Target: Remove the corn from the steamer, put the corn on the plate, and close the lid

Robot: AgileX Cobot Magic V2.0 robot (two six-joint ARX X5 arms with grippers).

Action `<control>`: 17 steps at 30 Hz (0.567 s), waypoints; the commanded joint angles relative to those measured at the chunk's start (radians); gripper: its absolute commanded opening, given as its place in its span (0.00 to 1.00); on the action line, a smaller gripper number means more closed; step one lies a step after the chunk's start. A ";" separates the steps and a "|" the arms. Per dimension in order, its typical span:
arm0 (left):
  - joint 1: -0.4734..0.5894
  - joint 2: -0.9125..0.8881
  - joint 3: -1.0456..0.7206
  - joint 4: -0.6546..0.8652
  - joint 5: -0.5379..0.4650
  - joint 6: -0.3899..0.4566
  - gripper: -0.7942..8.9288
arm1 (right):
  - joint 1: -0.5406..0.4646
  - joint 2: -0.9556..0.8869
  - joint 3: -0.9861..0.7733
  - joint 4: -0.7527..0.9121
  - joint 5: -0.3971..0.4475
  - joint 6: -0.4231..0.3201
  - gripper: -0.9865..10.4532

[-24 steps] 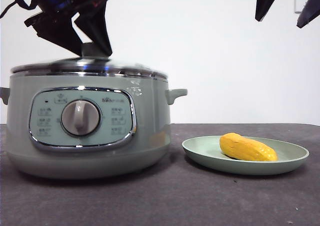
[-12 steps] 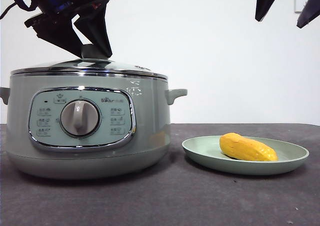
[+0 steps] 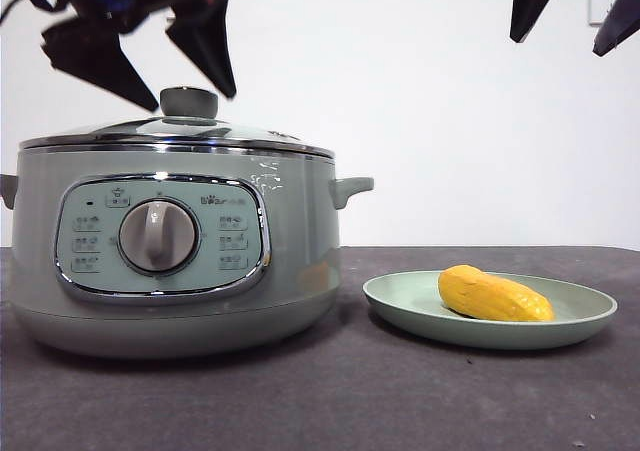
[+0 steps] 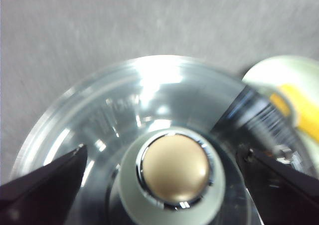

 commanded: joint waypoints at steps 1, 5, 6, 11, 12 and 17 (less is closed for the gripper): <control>0.002 -0.065 0.001 -0.031 0.002 0.003 0.59 | 0.001 -0.002 -0.005 0.006 -0.003 -0.013 0.44; -0.014 -0.172 0.000 -0.117 0.001 0.018 0.36 | 0.003 -0.036 -0.016 0.042 -0.004 -0.013 0.42; -0.021 -0.196 0.000 -0.134 0.000 0.027 0.28 | 0.005 -0.053 -0.027 0.064 -0.004 -0.013 0.38; -0.060 -0.342 -0.043 -0.159 -0.045 0.037 0.07 | 0.043 -0.191 -0.162 0.214 -0.003 -0.008 0.11; -0.065 -0.370 -0.062 -0.156 -0.067 0.037 0.07 | 0.049 -0.216 -0.193 0.236 -0.002 -0.002 0.08; -0.098 -0.549 -0.233 -0.102 -0.135 0.016 0.07 | 0.064 -0.361 -0.389 0.371 0.003 0.012 0.08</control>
